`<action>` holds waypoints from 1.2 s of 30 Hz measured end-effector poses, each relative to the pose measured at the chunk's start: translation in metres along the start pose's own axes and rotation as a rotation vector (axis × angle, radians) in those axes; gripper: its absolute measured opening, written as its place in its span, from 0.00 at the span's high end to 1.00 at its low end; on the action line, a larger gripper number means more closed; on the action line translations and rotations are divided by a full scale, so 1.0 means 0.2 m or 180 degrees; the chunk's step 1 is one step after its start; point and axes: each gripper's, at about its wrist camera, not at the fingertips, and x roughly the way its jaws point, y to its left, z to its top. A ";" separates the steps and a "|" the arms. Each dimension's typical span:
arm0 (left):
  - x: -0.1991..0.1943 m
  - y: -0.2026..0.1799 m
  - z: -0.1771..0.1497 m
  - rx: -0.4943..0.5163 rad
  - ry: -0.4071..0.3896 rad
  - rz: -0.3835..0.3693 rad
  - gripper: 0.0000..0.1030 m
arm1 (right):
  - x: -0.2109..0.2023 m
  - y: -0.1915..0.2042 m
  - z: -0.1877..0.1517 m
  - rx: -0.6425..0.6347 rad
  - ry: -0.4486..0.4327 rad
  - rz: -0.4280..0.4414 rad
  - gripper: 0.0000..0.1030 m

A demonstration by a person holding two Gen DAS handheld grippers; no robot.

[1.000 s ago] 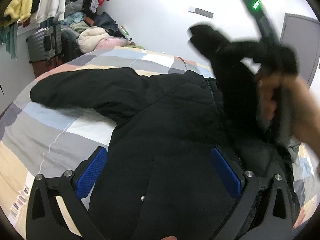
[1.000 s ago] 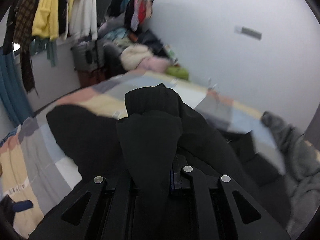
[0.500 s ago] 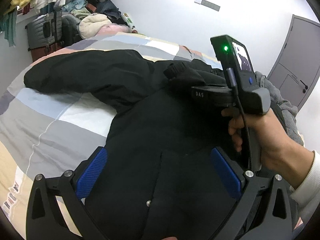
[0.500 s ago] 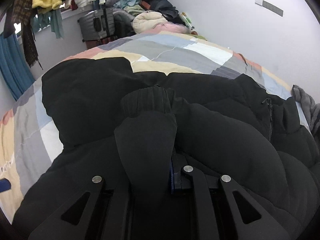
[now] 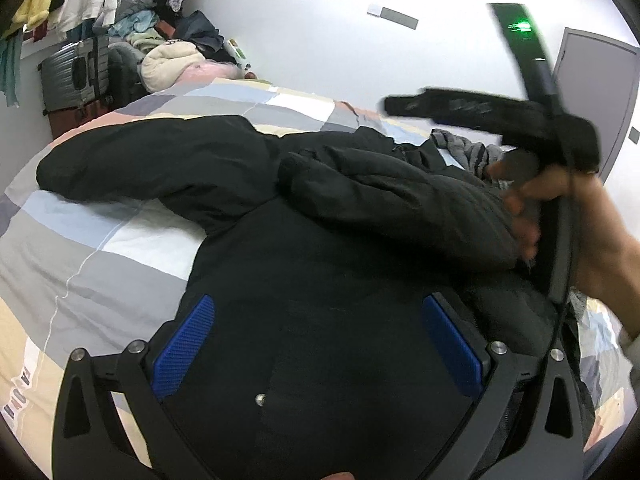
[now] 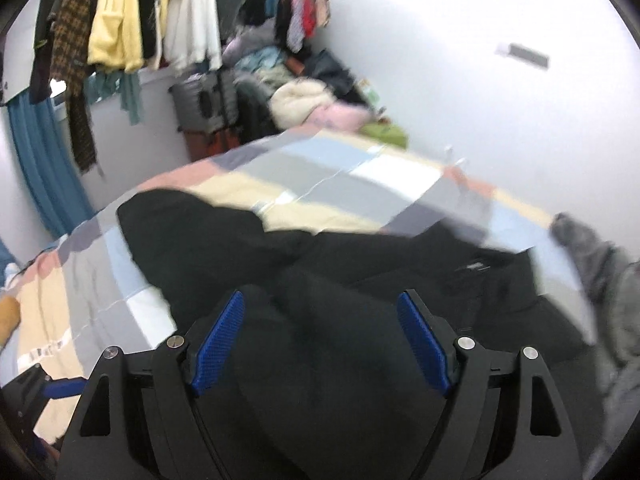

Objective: Fold large clothes

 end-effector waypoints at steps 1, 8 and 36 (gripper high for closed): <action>-0.01 -0.01 0.00 0.0000 -0.0011 -0.0010 0.00 | -0.04 -0.04 0.00 0.0027 -0.0044 -0.0037 0.24; -0.06 -0.12 -0.02 0.0089 -0.0098 -0.0123 0.00 | -0.43 -0.39 -0.14 0.0262 -0.0305 -0.0567 0.24; -0.06 -0.30 -0.03 0.0249 -0.0267 0.0072 0.00 | -0.37 -0.90 -1.07 0.0730 0.0496 -0.1073 0.52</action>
